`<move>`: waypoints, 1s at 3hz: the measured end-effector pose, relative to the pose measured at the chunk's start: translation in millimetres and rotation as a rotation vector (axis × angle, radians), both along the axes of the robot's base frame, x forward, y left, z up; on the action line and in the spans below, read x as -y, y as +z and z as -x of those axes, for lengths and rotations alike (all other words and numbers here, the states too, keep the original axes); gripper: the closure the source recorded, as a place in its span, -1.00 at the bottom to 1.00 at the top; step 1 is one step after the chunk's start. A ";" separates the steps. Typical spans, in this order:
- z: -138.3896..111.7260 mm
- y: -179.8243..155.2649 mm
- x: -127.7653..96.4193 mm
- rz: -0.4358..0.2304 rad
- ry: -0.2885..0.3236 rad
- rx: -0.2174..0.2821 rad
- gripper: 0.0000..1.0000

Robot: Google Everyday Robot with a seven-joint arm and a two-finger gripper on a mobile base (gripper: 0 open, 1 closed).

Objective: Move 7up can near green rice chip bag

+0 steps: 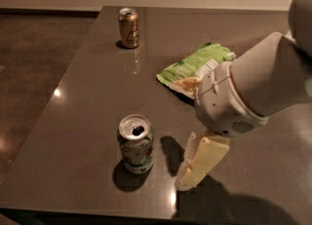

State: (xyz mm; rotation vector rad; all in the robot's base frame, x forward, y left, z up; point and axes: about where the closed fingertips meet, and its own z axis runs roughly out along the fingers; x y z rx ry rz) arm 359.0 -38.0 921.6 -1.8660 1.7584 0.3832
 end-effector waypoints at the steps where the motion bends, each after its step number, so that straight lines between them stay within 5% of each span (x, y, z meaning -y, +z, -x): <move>1: 3.4 -7.2 -25.5 -0.033 0.001 -0.021 -1.00; 3: 8.3 -24.4 -62.4 -0.076 0.019 -0.107 -0.95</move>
Offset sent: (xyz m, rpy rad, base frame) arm -0.0124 0.0624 -0.0263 0.0751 0.1303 0.0036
